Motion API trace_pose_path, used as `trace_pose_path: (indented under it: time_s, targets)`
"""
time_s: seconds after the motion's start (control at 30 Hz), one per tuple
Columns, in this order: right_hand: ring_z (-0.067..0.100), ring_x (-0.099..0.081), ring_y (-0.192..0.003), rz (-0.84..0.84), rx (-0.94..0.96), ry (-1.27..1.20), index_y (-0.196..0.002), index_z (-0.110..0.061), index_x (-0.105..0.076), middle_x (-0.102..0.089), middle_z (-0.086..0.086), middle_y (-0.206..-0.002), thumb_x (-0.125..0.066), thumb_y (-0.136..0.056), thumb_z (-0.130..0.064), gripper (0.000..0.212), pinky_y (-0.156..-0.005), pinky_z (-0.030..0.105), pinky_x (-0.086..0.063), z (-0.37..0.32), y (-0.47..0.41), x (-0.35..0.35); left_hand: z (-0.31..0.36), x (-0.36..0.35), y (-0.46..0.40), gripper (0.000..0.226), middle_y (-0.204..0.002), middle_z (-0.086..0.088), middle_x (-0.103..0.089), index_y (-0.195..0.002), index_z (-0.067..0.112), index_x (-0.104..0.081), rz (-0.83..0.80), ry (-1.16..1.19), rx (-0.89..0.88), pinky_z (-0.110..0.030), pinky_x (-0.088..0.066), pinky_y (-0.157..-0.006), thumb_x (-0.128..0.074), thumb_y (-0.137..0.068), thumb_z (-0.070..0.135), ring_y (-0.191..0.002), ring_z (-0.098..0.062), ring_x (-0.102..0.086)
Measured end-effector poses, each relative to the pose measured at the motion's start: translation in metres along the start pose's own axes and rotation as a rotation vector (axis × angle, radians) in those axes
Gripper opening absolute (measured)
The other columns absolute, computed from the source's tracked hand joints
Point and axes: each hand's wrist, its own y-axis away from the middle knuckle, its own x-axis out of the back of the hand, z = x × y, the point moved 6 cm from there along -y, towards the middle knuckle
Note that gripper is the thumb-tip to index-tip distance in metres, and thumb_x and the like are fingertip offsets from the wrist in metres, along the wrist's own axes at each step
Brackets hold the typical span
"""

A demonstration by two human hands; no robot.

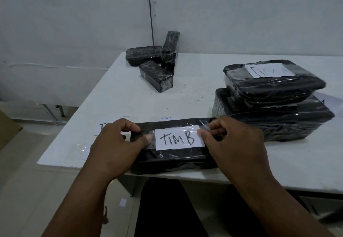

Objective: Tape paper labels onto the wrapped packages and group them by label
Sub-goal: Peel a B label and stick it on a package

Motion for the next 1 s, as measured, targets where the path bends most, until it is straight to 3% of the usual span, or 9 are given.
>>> trace_pose_path:
  time_s: [0.1,0.17,0.4,0.5,0.63,0.83,0.9,1.0]
  targets:
    - [0.004,-0.063,-0.07,-0.004,0.031,0.021,-0.089,-0.026,-0.069,-0.067,-0.013,-0.076,-0.078,-0.088,-0.039,0.016,-0.066,0.032,-0.057,-0.004,0.002,0.001,0.005,0.003,0.005,0.044,-0.125,0.01,-0.056,-0.098,0.044,-0.054,0.04,-0.123,-0.024,-0.05,-0.047,-0.099,-0.076,-0.068,0.066,-0.116,-0.02,-0.054]
    - [0.004,-0.061,-0.072,0.004,0.044,0.025,-0.091,-0.025,-0.069,-0.065,-0.013,-0.078,-0.078,-0.088,-0.036,0.015,-0.067,0.03,-0.056,-0.005,0.003,0.002,0.011,0.004,0.009,0.044,-0.13,0.008,-0.052,-0.105,0.045,-0.048,0.078,-0.205,-0.042,-0.051,-0.042,-0.103,-0.078,-0.074,0.059,-0.124,-0.023,-0.047]
    - [0.005,-0.06,-0.073,-0.01,0.056,0.015,-0.088,-0.024,-0.068,-0.065,-0.012,-0.079,-0.08,-0.087,-0.03,0.014,-0.069,0.031,-0.055,-0.005,0.001,-0.003,0.014,0.001,0.011,0.029,-0.12,0.012,-0.052,-0.097,0.041,-0.054,0.094,-0.176,-0.063,-0.05,-0.042,-0.103,-0.076,-0.08,0.049,-0.123,-0.023,-0.047]
    - [0.005,-0.058,-0.073,0.008,0.068,0.026,-0.089,-0.025,-0.067,-0.064,-0.013,-0.081,-0.081,-0.086,-0.03,0.015,-0.067,0.018,-0.047,-0.004,0.0,-0.004,0.016,0.0,0.012,0.026,-0.12,0.013,-0.054,-0.093,0.043,-0.055,0.103,-0.146,-0.096,-0.053,-0.044,-0.101,-0.077,-0.079,0.046,-0.123,-0.023,-0.047]
    - [0.003,-0.053,-0.078,0.045,0.06,0.008,-0.1,-0.021,-0.069,-0.057,-0.01,-0.102,-0.084,-0.082,-0.029,0.024,-0.066,0.005,-0.037,-0.001,0.001,-0.005,0.021,-0.001,0.015,0.024,-0.121,0.015,-0.056,-0.086,0.049,-0.061,0.125,-0.139,-0.187,-0.054,-0.044,-0.101,-0.08,-0.082,0.035,-0.125,-0.022,-0.046]
    - [0.007,-0.05,-0.07,0.114,0.106,0.012,-0.084,-0.017,-0.068,-0.059,-0.006,-0.091,-0.077,-0.086,-0.005,0.016,-0.063,0.008,-0.042,0.001,0.001,-0.003,0.023,-0.001,0.014,0.025,-0.127,0.019,-0.053,-0.073,0.059,-0.065,0.104,-0.177,-0.163,-0.053,-0.039,-0.107,-0.079,-0.083,0.041,-0.133,-0.019,-0.042]
    - [0.006,-0.051,-0.072,0.156,0.168,0.004,-0.088,-0.013,-0.07,-0.061,-0.002,-0.093,-0.073,-0.089,-0.001,0.013,-0.068,0.007,-0.042,-0.003,0.004,0.001,0.026,0.0,0.016,0.023,-0.136,0.015,-0.054,-0.074,0.06,-0.064,0.094,-0.227,-0.159,-0.05,-0.034,-0.107,-0.077,-0.084,0.044,-0.136,-0.019,-0.039]
    - [0.009,-0.056,-0.09,0.111,0.338,-0.034,-0.105,-0.01,-0.07,-0.064,0.002,-0.106,-0.067,-0.094,-0.011,0.011,-0.082,0.02,-0.051,-0.021,0.018,-0.002,0.028,0.0,0.021,0.012,-0.146,0.01,-0.05,-0.088,0.054,-0.069,0.126,-0.316,-0.195,-0.049,-0.026,-0.109,-0.072,-0.088,0.042,-0.14,-0.021,-0.032]
